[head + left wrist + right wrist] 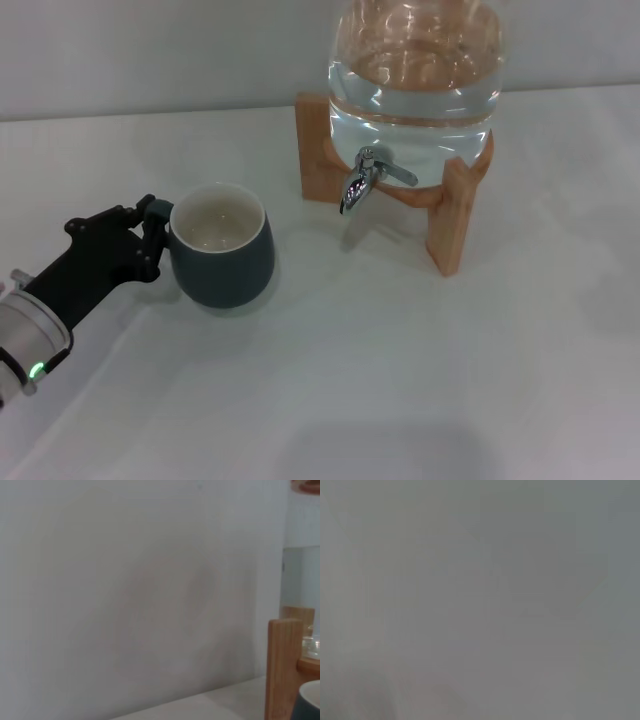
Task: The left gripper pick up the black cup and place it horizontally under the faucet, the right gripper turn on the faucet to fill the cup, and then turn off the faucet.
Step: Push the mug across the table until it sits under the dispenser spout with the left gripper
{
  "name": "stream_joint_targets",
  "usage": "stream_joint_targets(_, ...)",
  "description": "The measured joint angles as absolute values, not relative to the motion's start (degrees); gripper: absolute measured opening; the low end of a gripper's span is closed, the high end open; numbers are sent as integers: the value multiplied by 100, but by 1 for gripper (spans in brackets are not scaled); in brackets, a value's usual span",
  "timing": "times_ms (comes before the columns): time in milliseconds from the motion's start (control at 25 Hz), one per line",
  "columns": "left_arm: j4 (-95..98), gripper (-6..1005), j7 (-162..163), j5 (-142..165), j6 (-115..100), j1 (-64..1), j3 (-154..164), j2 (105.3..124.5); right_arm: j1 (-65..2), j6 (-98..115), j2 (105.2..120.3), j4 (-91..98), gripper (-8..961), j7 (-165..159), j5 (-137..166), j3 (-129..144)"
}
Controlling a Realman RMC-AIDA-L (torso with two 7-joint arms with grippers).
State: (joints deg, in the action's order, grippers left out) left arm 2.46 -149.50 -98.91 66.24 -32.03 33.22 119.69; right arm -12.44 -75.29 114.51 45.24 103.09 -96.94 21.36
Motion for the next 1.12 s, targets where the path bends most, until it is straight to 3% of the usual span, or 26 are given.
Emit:
stream_joint_targets(600,43,147,-14950,-9636,6684,-3234,3321,11971,-1273,-7531,11451,4517,840,10318,-9694,2174)
stream_joint_targets(1120,-109,153,-14950,-9638,6046,-3662,3320,11982,-1271,-7533,11451,4442,840,10368,-9694,2166)
